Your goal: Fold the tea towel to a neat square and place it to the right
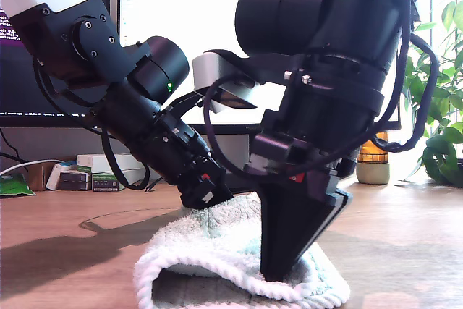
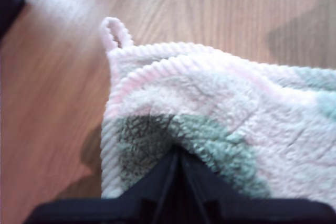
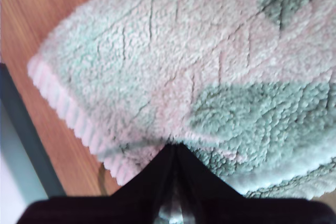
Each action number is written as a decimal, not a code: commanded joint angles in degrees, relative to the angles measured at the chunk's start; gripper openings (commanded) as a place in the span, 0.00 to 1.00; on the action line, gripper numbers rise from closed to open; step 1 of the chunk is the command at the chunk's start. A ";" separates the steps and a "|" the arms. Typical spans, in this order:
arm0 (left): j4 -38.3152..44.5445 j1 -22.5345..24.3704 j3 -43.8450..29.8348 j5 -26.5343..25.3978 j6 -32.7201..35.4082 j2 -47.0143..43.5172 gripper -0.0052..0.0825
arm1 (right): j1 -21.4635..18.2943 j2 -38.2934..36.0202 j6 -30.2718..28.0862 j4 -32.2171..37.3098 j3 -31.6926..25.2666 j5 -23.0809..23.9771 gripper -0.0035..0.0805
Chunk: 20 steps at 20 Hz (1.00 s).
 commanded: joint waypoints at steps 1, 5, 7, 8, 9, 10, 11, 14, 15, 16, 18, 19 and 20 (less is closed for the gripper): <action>0.48 0.74 0.13 -0.26 1.25 1.79 0.03 | 0.59 1.33 0.09 -0.57 -1.25 -0.46 0.03; 2.14 1.73 1.42 -2.08 1.38 1.75 0.03 | 0.61 1.33 0.07 -0.24 -1.25 -0.50 0.03; 1.90 1.70 3.39 -2.25 -0.26 1.75 0.03 | 0.59 1.33 0.07 -0.09 -1.25 -0.46 0.03; 1.64 1.60 4.00 -1.55 -0.37 1.75 0.03 | 0.59 1.33 0.09 -0.09 -1.25 -0.44 0.03; 1.20 1.60 4.42 -0.85 -0.37 1.75 0.03 | 0.59 1.33 0.09 -0.04 -1.25 -0.42 0.03; 0.74 1.60 4.63 -0.85 -0.37 1.68 0.03 | 0.59 1.33 0.13 0.20 -1.25 -0.24 0.03; 0.39 1.62 4.66 -1.05 -0.37 1.62 0.03 | 0.57 1.33 0.17 0.68 -1.25 0.00 0.03; -4.20 1.77 4.66 -1.55 -0.77 -0.96 0.03 | 0.55 1.33 0.24 1.86 -1.25 -0.04 0.03; -5.40 2.05 4.66 -1.77 -0.77 -2.38 0.03 | 0.48 1.33 0.22 2.47 -1.25 0.00 0.03; -6.54 2.40 4.66 -2.08 -0.81 -4.24 0.03 | 0.44 1.33 0.24 3.61 -1.25 0.07 0.03; -9.11 3.19 4.63 -2.49 -1.60 -8.24 0.03 | 0.22 1.05 0.24 5.70 -1.25 0.11 0.03; -10.64 3.76 4.63 -2.64 -2.27 -10.08 0.03 | -0.20 0.74 0.22 5.90 -1.25 0.17 0.03; -12.09 4.37 4.63 -3.02 -2.32 -11.45 0.03 | -0.57 0.44 0.26 5.88 -1.25 0.33 0.03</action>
